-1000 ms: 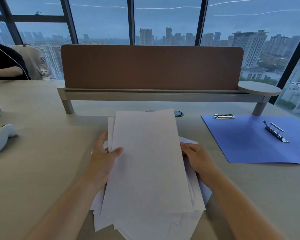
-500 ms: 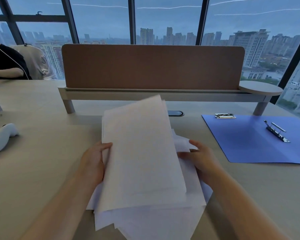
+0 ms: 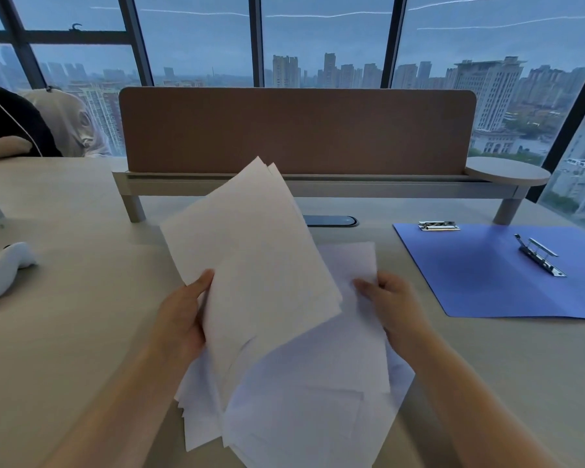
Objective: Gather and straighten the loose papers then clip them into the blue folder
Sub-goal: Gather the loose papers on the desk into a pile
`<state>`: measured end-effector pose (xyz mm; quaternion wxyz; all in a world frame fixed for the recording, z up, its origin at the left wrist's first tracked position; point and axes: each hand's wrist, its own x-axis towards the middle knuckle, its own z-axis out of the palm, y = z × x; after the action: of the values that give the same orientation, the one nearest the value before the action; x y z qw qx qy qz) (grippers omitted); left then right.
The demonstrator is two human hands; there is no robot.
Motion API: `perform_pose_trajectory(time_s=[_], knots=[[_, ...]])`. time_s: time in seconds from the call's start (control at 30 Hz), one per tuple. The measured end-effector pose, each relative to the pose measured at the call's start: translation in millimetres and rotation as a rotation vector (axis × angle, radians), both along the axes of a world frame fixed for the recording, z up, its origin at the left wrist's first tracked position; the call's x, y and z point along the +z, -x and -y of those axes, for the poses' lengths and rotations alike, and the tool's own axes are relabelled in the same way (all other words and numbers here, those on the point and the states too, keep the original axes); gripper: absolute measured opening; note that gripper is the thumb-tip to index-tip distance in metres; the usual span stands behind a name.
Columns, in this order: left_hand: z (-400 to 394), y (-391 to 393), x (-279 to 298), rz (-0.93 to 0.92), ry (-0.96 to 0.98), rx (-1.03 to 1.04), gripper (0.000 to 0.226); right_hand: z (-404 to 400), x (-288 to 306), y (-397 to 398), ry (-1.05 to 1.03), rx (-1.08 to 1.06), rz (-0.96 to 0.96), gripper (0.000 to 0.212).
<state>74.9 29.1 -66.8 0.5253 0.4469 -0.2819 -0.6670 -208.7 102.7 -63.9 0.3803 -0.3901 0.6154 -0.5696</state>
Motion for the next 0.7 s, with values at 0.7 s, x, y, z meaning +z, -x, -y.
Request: perform_pose_trajectory(time_s=[0.7], knots=[[9.6, 6.5, -17.2, 0.057, 0.094, 0.195, 0.060, -18.5, 11.7, -38.5, 0.091, 0.386, 0.344, 0.030]])
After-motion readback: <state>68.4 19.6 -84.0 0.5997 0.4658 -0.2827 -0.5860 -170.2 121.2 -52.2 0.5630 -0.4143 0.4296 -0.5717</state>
